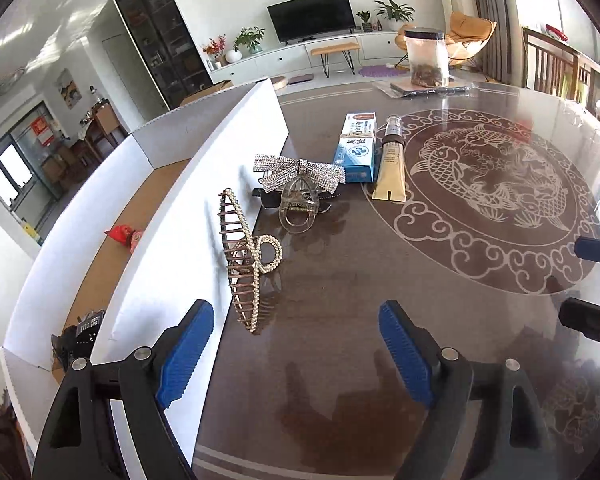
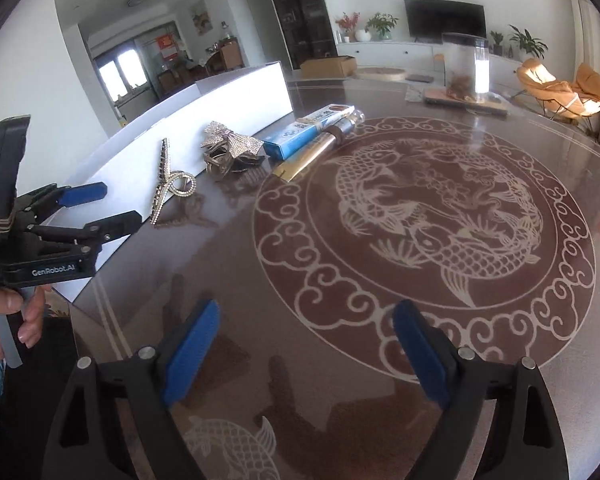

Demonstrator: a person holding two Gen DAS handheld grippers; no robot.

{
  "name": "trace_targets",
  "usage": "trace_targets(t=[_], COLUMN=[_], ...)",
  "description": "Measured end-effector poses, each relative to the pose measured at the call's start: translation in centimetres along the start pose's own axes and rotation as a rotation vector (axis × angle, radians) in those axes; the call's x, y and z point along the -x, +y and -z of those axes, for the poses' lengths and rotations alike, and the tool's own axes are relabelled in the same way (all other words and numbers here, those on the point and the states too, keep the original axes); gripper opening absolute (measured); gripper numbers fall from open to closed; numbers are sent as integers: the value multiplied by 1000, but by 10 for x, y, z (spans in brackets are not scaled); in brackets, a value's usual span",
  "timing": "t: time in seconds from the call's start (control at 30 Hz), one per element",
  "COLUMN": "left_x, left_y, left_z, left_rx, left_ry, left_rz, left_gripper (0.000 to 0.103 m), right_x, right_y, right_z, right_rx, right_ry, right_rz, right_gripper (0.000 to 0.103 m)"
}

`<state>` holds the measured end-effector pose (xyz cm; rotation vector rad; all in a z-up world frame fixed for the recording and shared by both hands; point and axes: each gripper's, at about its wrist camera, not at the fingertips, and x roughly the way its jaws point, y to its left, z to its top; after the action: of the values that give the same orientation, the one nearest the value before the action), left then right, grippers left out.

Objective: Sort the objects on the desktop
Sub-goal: 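Bring both open tools back to the items on the table, then close the left tool on the gold pearl claw hair clip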

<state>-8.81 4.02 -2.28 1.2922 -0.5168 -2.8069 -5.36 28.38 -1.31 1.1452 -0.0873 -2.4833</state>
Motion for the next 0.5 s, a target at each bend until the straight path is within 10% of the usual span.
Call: trace_targets(t=[0.5], left_x=[-74], left_y=[9], left_z=[-27], left_rx=[254], left_ry=[82], left_rz=[-159], left_gripper=[85], right_x=[21], right_y=[-14], right_z=[29], right_rx=[-64], right_ry=[-47], right_rz=[-8], right_gripper=[89])
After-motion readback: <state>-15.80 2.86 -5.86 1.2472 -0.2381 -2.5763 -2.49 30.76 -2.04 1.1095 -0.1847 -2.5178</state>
